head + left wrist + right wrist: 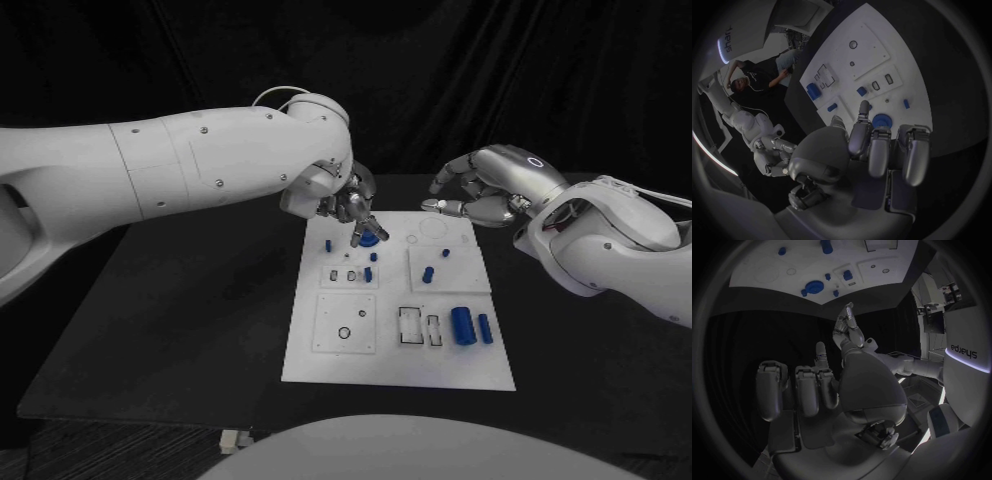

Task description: Assemble the parts on the task board

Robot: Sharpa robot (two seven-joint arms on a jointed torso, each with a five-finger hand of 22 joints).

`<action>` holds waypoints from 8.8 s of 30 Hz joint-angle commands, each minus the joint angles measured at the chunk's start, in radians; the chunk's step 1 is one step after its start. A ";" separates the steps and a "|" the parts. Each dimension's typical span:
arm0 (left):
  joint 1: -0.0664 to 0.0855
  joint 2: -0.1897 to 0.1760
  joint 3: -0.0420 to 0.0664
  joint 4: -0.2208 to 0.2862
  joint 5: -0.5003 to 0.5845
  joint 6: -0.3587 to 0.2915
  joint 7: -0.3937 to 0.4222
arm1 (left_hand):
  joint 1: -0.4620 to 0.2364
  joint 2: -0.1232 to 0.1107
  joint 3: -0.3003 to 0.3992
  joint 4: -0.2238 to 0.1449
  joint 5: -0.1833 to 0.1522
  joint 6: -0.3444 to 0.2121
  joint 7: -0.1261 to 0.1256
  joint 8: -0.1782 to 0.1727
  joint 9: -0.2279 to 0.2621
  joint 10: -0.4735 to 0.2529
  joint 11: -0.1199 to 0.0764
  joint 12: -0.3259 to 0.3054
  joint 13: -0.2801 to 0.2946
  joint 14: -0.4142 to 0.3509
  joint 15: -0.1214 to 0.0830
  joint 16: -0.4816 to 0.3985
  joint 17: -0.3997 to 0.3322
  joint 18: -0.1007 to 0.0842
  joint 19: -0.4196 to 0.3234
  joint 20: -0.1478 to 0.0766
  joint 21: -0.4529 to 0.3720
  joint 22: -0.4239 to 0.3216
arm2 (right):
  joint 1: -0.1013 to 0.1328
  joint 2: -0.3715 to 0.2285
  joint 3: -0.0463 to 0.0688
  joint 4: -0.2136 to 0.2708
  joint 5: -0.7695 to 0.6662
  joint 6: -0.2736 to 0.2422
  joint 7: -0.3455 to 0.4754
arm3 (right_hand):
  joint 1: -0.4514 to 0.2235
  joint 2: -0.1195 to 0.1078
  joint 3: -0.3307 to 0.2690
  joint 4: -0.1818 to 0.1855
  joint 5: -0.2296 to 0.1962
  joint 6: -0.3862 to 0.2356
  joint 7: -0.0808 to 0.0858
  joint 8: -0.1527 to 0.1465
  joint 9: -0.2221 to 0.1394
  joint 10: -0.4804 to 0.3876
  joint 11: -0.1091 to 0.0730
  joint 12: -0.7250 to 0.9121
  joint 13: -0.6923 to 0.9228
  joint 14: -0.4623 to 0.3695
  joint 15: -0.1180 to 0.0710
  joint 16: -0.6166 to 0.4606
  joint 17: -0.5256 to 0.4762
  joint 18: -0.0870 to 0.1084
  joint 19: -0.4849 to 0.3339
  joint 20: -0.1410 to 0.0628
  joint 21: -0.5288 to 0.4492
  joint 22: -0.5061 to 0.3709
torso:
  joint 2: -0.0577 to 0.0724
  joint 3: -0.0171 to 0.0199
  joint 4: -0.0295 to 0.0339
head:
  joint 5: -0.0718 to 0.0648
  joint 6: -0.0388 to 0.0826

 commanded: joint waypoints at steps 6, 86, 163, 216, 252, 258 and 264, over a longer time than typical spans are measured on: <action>-0.009 0.044 0.001 -0.044 0.079 0.038 -0.134 | -0.014 -0.008 0.018 -0.005 0.003 0.048 -0.013 -0.008 0.010 0.107 -0.022 0.274 0.281 0.104 -0.015 0.003 0.263 -0.016 0.088 -0.017 0.002 0.241 | -0.012 0.004 0.000 -0.006 0.015 0.037 -0.040 | -0.001 0.006 -0.001 -0.002 0.012 0.005 0.000 -0.008 -0.002 0.104 -0.004 0.004 0.263 0.105 -0.005 0.007 0.263 -0.005 0.056 -0.007 -0.001 0.229 | 0.006 0.0182 -0.0243 | 0.023 0.000; -0.155 0.072 0.000 -0.154 0.082 -0.080 -0.110 | 0.019 -0.028 0.084 -0.049 0.048 0.094 -0.030 -0.049 0.039 0.107 -0.040 0.274 0.281 0.104 -0.034 0.003 0.263 -0.012 0.077 -0.037 -0.006 0.226 | -0.061 0.027 0.000 -0.038 0.018 0.083 -0.059 | 0.006 0.006 -0.002 -0.004 0.034 0.006 0.002 -0.012 -0.005 0.104 -0.002 0.004 0.263 0.105 -0.003 0.007 0.263 0.002 0.041 -0.006 -0.027 0.220 | 0.001 0.0180 -0.0279 | 0.037 0.000; -0.182 0.093 0.000 -0.174 0.082 -0.068 -0.090 | 0.108 -0.064 0.209 -0.172 0.141 0.103 -0.042 -0.088 0.096 0.107 -0.052 0.274 0.281 0.104 -0.047 0.003 0.263 -0.008 0.066 -0.050 -0.015 0.213 | -0.065 0.028 0.000 -0.042 0.019 0.119 -0.080 | 0.015 0.007 -0.005 -0.005 0.025 0.015 0.001 -0.011 -0.006 0.104 -0.002 0.004 0.263 0.105 -0.003 0.007 0.263 0.013 0.018 -0.005 -0.071 0.205 | -0.001 0.0169 -0.0303 | 0.042 0.000; -0.178 -0.046 0.000 -0.062 0.082 -0.236 -0.109 | 0.078 -0.093 0.297 -0.195 0.152 0.091 -0.035 -0.124 0.114 0.107 -0.049 0.274 0.281 0.104 -0.046 0.003 0.263 -0.008 0.065 -0.050 -0.019 0.211 | -0.096 0.038 0.000 -0.065 0.024 0.138 -0.094 | 0.030 0.008 -0.003 -0.007 0.032 0.017 0.000 -0.013 -0.007 0.104 -0.003 0.004 0.263 0.099 -0.005 -0.004 0.245 0.019 0.005 -0.006 -0.094 0.196 | -0.010 0.0184 -0.0268 | 0.066 0.000; -0.186 -0.054 0.000 -0.048 0.082 -0.207 -0.150 | 0.061 -0.102 0.316 -0.193 0.134 0.097 -0.036 -0.129 0.119 0.107 -0.050 0.274 0.281 0.104 -0.047 0.003 0.263 -0.007 0.062 -0.050 -0.021 0.208 | -0.103 0.041 0.000 -0.071 0.024 0.152 -0.095 | 0.040 0.008 -0.001 -0.010 0.038 0.017 0.000 -0.014 -0.007 0.104 -0.003 0.004 0.263 0.098 -0.005 -0.006 0.242 0.020 0.003 -0.007 -0.099 0.195 | -0.011 0.0174 -0.0267 | 0.081 0.000; -0.192 -0.052 0.000 -0.051 0.082 -0.208 -0.148 | 0.057 -0.103 0.320 -0.191 0.128 0.097 -0.035 -0.130 0.120 0.107 -0.050 0.274 0.281 0.104 -0.047 0.003 0.263 -0.006 0.062 -0.050 -0.022 0.208 | -0.105 0.041 0.000 -0.070 0.024 0.154 -0.094 | 0.040 0.008 -0.001 -0.010 0.038 0.017 0.000 -0.014 -0.007 0.104 -0.003 0.004 0.263 0.098 -0.005 -0.006 0.242 0.020 0.003 -0.007 -0.099 0.195 | -0.012 0.0185 -0.0249 | 0.078 0.000; -0.198 -0.049 0.000 -0.056 0.082 -0.207 -0.147 | 0.048 -0.110 0.331 -0.190 0.093 0.098 -0.035 -0.136 0.123 0.107 -0.050 0.274 0.281 0.104 -0.047 0.003 0.263 -0.006 0.061 -0.050 -0.023 0.207 | -0.106 0.038 0.000 -0.069 0.024 0.156 -0.095 | 0.040 0.008 -0.001 -0.010 0.038 0.017 0.000 -0.014 -0.007 0.104 -0.003 0.004 0.263 0.098 -0.005 -0.006 0.242 0.020 0.003 -0.007 -0.099 0.195 | -0.012 0.0180 -0.0251 | 0.082 0.000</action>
